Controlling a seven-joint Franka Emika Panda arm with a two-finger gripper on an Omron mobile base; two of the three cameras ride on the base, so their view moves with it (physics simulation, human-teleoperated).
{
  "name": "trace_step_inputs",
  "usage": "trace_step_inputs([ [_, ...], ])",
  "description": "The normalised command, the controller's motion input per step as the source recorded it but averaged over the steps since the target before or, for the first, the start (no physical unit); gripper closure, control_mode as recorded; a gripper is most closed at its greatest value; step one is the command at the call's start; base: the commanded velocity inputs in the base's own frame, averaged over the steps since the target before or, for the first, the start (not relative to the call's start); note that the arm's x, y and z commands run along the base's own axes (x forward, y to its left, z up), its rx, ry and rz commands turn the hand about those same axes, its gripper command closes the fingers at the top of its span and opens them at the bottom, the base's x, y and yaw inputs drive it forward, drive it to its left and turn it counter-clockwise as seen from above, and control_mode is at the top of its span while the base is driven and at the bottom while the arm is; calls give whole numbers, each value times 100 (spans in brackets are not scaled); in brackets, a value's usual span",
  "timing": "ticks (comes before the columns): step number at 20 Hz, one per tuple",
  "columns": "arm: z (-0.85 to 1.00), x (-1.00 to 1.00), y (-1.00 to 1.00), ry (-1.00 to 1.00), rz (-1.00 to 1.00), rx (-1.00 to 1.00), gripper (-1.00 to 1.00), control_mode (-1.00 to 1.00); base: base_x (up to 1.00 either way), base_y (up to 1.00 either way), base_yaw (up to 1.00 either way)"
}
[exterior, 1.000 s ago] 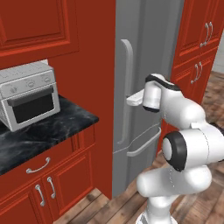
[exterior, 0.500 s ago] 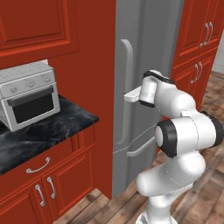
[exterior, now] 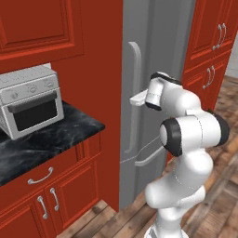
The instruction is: Open the fridge, grab two sodas, and place both sodas inside the bowl with ice on the dining counter.
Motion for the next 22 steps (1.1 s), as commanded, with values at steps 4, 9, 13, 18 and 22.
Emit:
trace_step_inputs([
  [4, 0, 32, 0, 0, 1, 0, -100, -100, 0, 0, 0],
  [9, 0, 31, 0, 0, 1, 0, -100, -100, 0, 0, 0],
  [13, -3, 28, 8, 0, 1, 0, -100, -100, 0, 0, 0],
  [18, -11, 16, 21, 0, 1, 0, 100, -100, 0, 0, 0],
  [22, -4, 0, 3, 0, 0, -4, 100, -100, 0, 0, 0],
])
